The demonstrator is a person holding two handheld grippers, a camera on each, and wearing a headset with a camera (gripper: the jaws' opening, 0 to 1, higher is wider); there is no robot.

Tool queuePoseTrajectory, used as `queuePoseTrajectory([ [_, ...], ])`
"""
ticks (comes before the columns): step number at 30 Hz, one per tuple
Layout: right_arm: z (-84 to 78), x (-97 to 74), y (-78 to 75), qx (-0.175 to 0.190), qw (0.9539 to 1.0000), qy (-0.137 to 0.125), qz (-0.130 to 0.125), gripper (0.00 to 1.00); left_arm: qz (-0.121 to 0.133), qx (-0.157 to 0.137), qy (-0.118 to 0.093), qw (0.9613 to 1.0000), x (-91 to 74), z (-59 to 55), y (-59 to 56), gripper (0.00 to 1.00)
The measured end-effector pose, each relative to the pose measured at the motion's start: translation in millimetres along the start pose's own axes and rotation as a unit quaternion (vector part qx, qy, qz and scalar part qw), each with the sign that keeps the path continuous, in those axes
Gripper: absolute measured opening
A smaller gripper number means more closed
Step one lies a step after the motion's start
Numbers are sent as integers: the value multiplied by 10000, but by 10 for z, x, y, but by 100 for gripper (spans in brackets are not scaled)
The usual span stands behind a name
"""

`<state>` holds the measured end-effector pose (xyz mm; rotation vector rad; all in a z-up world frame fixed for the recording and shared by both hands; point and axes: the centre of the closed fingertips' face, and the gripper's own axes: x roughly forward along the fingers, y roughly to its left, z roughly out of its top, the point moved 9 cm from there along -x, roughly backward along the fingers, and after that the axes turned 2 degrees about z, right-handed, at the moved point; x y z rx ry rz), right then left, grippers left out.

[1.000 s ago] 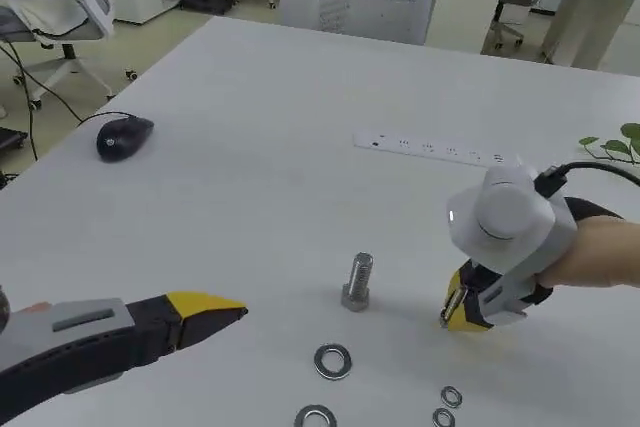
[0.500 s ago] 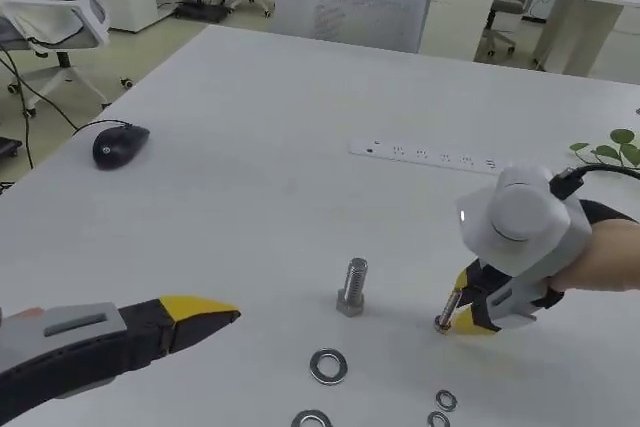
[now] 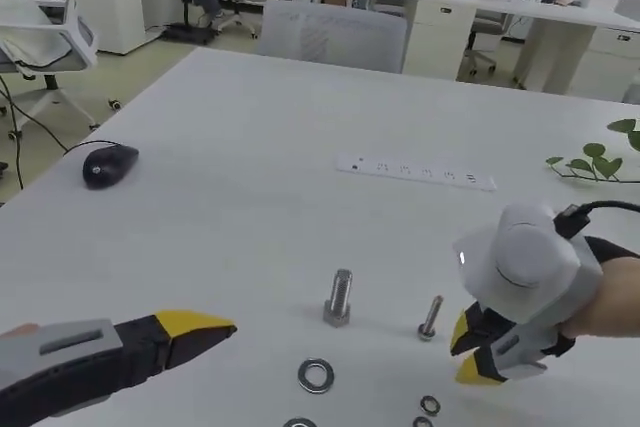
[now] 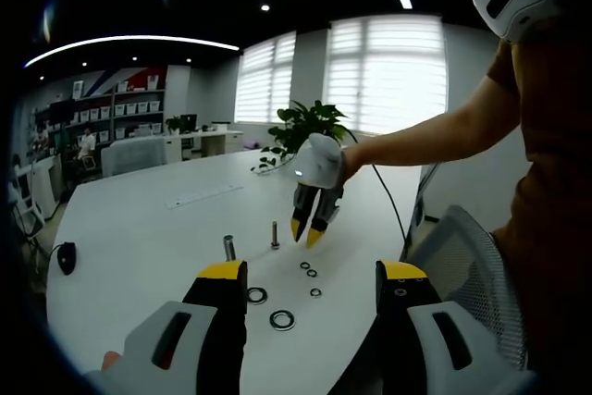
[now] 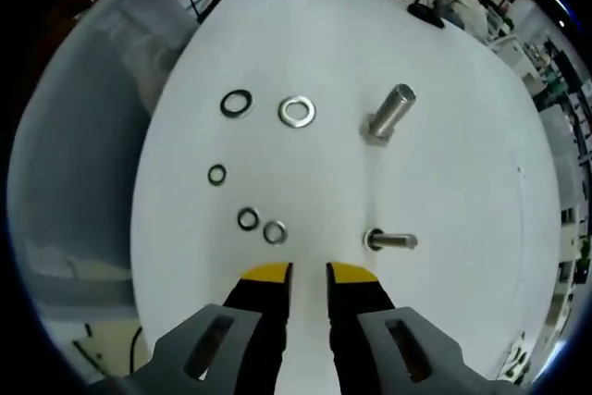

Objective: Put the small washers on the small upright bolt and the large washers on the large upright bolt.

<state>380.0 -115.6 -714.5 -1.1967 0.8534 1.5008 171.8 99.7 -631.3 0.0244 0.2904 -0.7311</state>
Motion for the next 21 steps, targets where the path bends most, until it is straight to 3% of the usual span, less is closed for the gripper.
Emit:
queuePoseTrajectory([
  [11,21,121,192,-224,9995,56,226,16,11,23,-31,10000,-41,16,-72,55],
  [21,65,177,141,-765,9959,-41,487,19,-4,2,-10,10000,-10,28,-85,55],
])
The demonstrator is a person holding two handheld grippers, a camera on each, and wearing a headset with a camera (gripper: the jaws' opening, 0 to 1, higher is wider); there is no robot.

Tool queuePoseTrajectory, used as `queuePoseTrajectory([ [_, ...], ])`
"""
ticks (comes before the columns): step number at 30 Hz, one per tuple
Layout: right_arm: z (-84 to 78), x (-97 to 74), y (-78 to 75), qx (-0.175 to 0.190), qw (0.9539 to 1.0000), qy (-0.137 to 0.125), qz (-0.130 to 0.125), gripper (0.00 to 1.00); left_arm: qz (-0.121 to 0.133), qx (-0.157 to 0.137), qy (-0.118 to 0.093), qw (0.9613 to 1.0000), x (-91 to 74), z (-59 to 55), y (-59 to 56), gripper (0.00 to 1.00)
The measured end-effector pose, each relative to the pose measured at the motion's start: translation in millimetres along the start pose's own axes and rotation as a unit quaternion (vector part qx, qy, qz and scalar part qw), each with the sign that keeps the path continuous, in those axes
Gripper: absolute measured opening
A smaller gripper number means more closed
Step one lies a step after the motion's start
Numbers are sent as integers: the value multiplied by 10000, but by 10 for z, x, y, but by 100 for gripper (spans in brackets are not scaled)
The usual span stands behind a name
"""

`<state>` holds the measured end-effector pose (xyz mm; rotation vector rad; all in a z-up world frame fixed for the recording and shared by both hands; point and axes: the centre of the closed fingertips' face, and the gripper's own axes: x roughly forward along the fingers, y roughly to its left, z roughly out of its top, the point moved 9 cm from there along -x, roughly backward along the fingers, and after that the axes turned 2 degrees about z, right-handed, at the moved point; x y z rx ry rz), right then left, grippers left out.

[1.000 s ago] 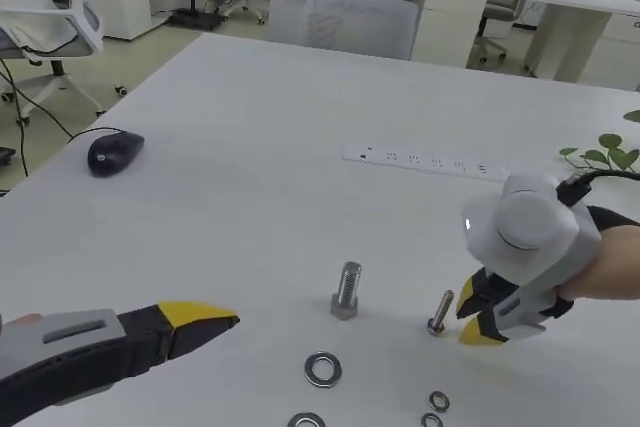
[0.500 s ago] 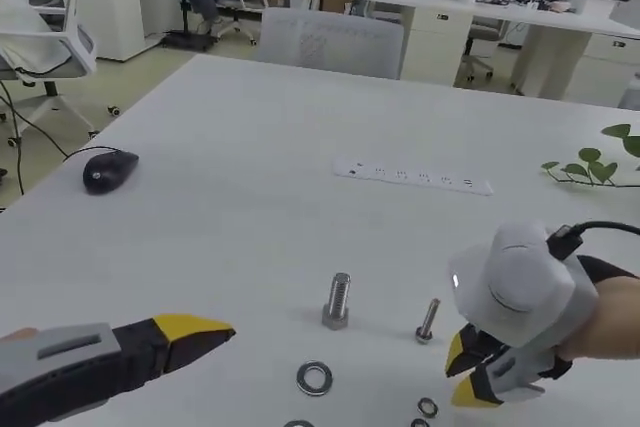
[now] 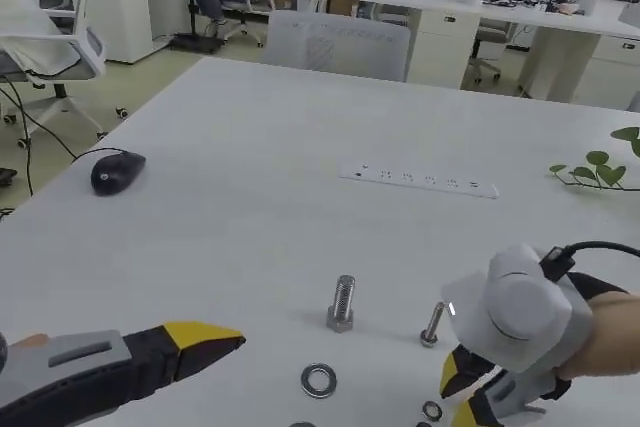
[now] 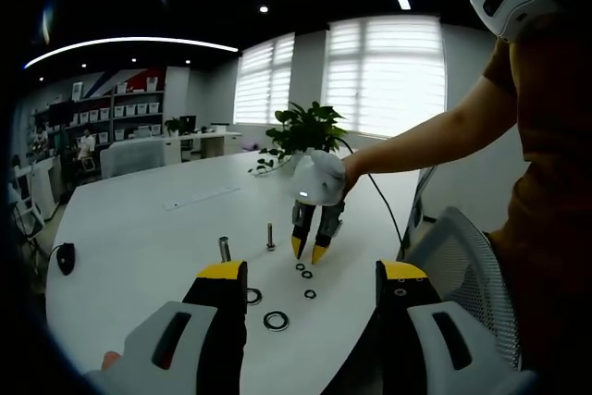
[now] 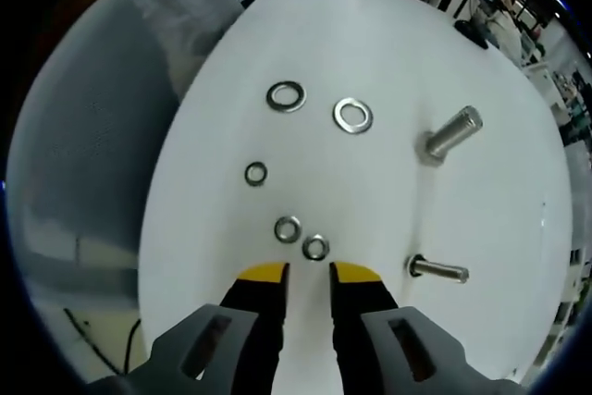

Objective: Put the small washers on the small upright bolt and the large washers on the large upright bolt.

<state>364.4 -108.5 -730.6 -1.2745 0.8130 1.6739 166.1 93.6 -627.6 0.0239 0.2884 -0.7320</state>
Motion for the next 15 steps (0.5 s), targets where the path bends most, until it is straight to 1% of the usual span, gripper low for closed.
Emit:
queuePoseTrajectory([
  [4,36,13,-46,-175,9998,-55,116,19,22,-10,-22,10000,7,12,16,55],
  [6,44,32,-74,-259,9995,-23,175,19,34,-25,-15,10000,10,9,27,55],
  [8,61,42,-81,-362,9989,-50,279,19,46,-37,-2,10000,13,2,36,55],
  [10,68,56,-93,-404,9987,-33,308,19,56,-48,1,10000,12,-1,41,55],
  [13,84,94,-87,-518,9977,-28,440,20,69,-67,-2,10000,11,-4,48,55],
  [14,87,108,-86,-566,9974,-15,448,20,82,-74,0,9999,10,-6,53,55],
  [15,91,105,-100,-704,9967,18,412,20,86,-77,-4,9999,11,-7,57,55],
])
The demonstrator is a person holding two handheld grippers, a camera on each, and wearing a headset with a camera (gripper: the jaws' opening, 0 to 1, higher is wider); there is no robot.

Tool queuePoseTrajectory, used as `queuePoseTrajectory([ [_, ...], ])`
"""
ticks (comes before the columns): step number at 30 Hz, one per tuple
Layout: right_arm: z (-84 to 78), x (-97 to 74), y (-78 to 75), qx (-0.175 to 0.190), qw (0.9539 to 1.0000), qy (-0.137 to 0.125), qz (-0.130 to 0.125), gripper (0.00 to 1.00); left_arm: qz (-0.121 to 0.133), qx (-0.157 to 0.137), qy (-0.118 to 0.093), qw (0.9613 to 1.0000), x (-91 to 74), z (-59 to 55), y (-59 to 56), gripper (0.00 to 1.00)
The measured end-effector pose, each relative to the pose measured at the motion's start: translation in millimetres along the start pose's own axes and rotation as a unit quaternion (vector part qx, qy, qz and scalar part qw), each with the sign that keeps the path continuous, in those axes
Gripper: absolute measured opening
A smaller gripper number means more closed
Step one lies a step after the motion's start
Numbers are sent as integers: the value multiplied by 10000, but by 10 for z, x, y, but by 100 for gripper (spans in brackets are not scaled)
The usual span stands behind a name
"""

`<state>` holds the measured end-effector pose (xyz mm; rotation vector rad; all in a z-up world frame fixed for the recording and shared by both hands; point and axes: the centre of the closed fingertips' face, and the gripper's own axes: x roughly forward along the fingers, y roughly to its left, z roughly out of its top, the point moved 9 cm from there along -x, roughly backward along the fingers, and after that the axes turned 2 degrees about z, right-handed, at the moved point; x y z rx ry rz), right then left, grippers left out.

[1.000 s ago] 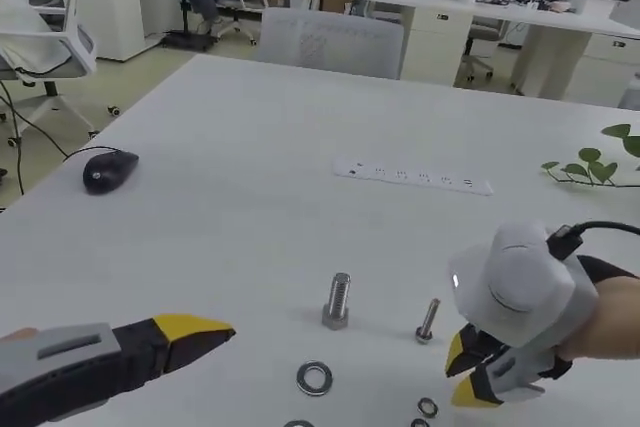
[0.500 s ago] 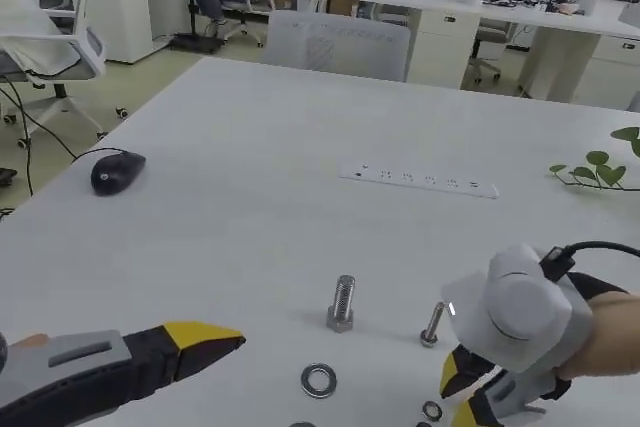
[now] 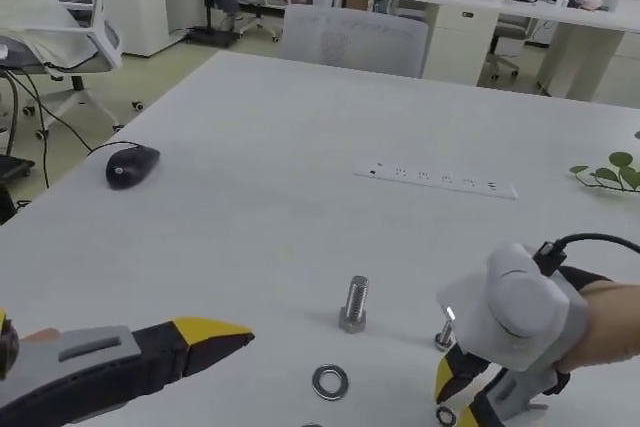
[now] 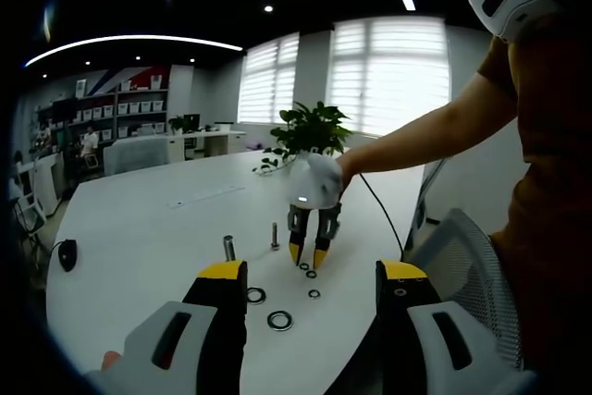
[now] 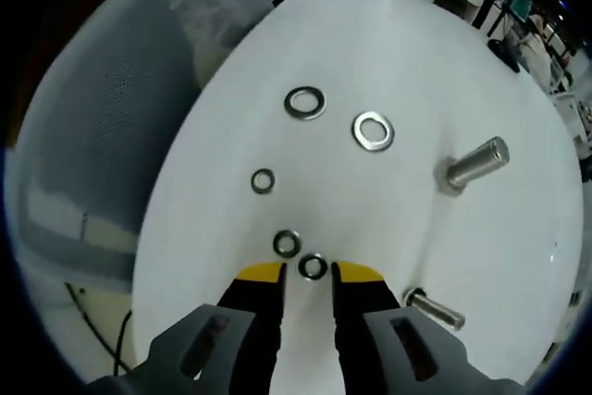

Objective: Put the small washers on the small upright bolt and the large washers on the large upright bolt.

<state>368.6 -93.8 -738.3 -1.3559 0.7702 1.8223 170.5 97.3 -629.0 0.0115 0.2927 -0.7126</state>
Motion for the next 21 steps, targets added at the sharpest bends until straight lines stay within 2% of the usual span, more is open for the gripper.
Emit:
queuePoseTrajectory([
  [3,-5,-10,-13,37,10000,-18,27,18,4,-8,-5,10000,8,3,10,55],
  [14,-2,-10,21,-191,9998,41,-49,16,-43,7,-2,10000,48,7,9,55],
  [21,-2,-8,25,-172,9998,63,-93,13,-40,24,9,10000,33,5,10,55],
])
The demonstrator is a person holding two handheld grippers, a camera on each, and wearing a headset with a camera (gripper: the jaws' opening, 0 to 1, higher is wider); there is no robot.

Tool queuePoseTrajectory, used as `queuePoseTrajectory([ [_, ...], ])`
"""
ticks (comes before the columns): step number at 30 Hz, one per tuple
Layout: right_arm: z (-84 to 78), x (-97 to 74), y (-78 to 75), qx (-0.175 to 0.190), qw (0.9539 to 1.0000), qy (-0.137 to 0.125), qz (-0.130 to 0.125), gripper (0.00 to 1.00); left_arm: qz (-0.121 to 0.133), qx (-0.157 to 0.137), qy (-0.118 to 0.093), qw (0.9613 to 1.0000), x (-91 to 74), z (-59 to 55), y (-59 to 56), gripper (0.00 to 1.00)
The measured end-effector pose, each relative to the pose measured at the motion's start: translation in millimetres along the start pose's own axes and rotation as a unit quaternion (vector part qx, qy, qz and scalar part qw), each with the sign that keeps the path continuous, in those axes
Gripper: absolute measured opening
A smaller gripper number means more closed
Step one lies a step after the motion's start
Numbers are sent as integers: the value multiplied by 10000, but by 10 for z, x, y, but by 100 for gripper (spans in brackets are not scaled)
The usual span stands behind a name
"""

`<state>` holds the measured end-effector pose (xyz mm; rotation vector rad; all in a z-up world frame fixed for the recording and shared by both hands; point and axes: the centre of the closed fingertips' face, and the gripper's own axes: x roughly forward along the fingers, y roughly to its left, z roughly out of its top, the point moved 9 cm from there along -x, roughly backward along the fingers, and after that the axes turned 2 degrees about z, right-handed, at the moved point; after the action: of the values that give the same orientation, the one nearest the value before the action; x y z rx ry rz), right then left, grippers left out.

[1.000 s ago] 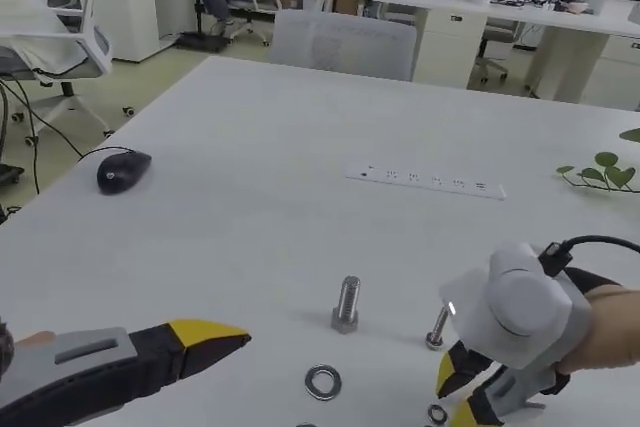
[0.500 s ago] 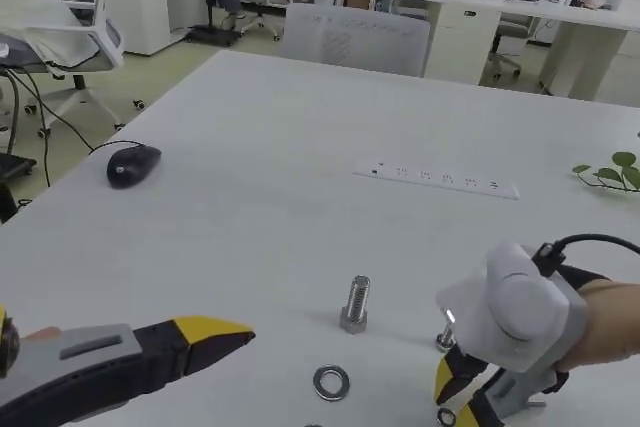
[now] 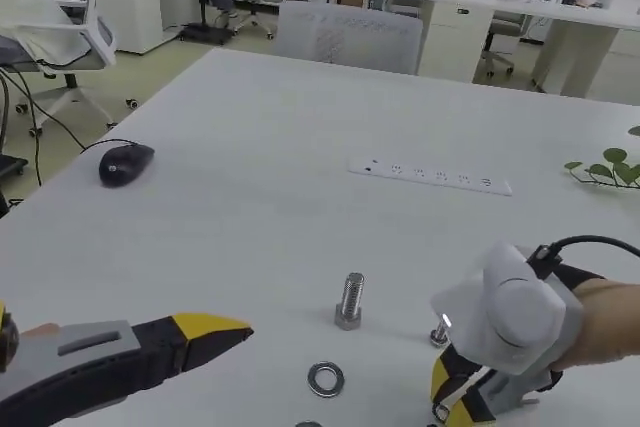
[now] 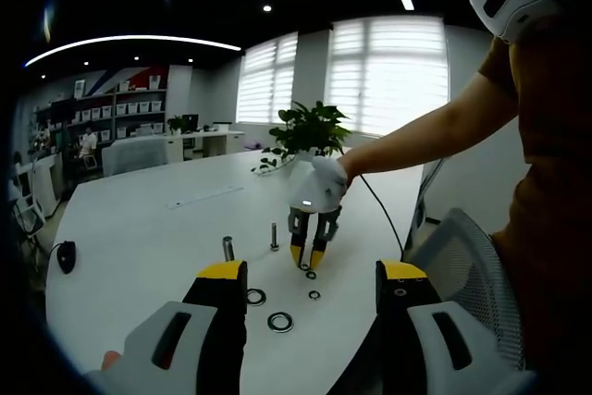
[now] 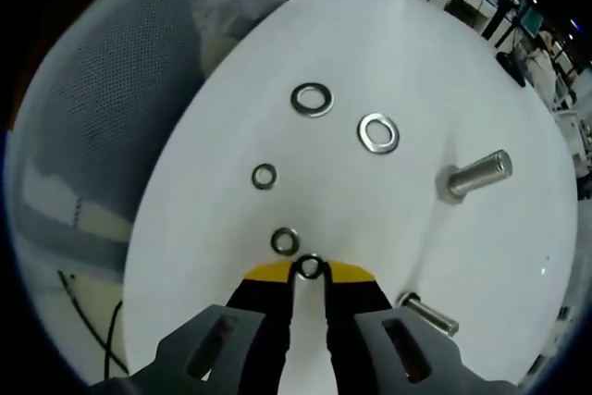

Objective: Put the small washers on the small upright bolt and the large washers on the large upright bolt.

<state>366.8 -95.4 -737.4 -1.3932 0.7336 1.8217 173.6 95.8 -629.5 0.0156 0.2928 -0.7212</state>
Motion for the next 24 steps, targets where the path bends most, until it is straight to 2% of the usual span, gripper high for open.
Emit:
queuePoseTrajectory([
  [8,1,-6,4,267,9996,60,-122,12,7,11,-1,10000,-13,0,-8,55],
  [11,-11,-26,4,374,9993,54,-66,12,5,13,21,10000,-20,-1,-10,55],
  [19,-48,-253,-19,642,9975,-123,-251,12,-36,35,61,10000,2,-9,-19,55],
  [24,-112,-426,-45,770,9960,-137,-421,12,-91,50,44,9999,26,-6,-35,55],
])
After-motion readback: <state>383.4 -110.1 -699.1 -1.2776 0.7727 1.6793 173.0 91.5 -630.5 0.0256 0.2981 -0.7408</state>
